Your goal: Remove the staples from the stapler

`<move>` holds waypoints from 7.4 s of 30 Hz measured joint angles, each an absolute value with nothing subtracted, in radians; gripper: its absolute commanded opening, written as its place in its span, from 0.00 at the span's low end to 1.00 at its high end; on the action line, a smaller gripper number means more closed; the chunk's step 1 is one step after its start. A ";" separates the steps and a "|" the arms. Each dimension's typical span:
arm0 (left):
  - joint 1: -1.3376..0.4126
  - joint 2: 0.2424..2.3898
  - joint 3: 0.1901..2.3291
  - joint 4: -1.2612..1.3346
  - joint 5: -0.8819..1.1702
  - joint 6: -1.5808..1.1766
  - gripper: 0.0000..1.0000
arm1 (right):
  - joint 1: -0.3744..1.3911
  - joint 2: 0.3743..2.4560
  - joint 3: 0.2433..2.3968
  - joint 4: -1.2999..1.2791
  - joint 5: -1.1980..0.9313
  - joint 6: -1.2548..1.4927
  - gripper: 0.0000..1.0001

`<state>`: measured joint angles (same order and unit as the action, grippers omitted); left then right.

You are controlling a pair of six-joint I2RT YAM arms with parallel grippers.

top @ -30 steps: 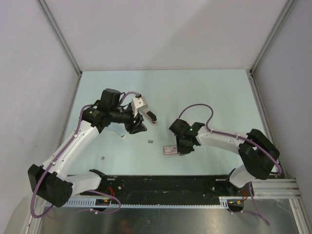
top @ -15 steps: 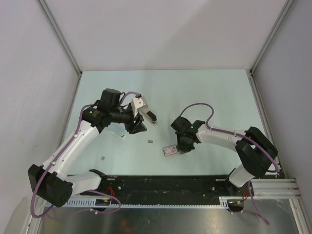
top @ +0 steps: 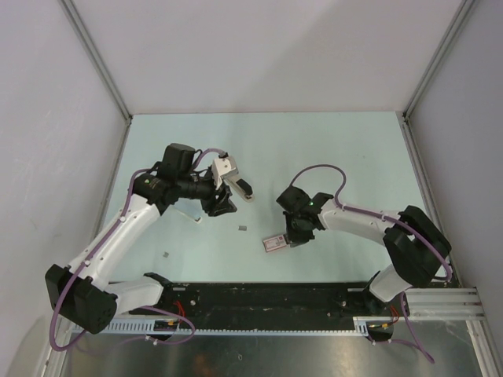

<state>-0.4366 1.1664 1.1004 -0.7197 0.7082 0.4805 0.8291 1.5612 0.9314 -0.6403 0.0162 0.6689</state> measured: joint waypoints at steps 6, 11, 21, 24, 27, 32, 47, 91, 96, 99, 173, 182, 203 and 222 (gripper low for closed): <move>-0.437 1.166 1.100 -0.720 0.708 0.480 0.58 | 0.822 1.536 0.960 -0.665 0.016 0.656 0.00; -0.437 1.164 1.099 -0.720 0.708 0.480 0.58 | 0.821 1.528 0.967 -0.687 0.017 0.652 0.00; -0.437 1.163 1.099 -0.720 0.708 0.481 0.58 | 0.830 1.530 0.967 -0.722 0.017 0.632 0.00; -0.437 1.163 1.099 -0.720 0.708 0.481 0.58 | 0.830 1.541 0.967 -0.720 0.017 0.626 0.00; -0.437 1.163 1.099 -0.720 0.708 0.482 0.58 | 0.830 1.567 0.967 -0.717 0.017 0.622 0.00; -0.437 1.162 1.099 -0.720 0.707 0.488 0.58 | 0.826 1.599 0.967 -0.702 0.007 0.611 0.00; -0.437 1.158 1.098 -0.720 0.706 0.498 0.58 | 0.802 1.616 0.967 -0.661 -0.021 0.598 0.00; -0.437 1.151 1.068 -0.722 0.709 0.509 0.61 | 0.785 1.613 1.080 -0.669 -0.060 0.556 0.25; -0.438 1.180 1.068 -0.722 0.696 0.533 0.60 | 0.826 1.615 1.145 -0.626 -0.045 0.549 0.33; -0.432 1.230 1.068 -0.722 0.685 0.543 0.60 | 0.860 1.615 1.149 -0.583 0.003 0.517 0.34; -0.680 1.750 1.046 -0.522 0.321 0.891 0.54 | 0.745 1.339 0.720 -0.101 0.052 0.580 0.22; -0.700 1.733 1.026 -0.525 0.297 0.891 0.31 | 0.734 1.322 0.720 -0.111 0.052 0.580 0.21; -0.701 1.525 1.078 -0.573 0.274 0.748 0.15 | 0.651 1.224 0.719 -0.130 -0.009 0.572 0.22; -0.398 1.392 1.502 -0.445 1.028 -0.022 0.15 | 0.631 1.069 0.721 0.247 -0.382 0.602 0.83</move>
<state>-0.3985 1.3922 1.5024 -0.4450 1.0279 -0.0216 0.6308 1.0691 0.7212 0.2474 -0.3824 0.6018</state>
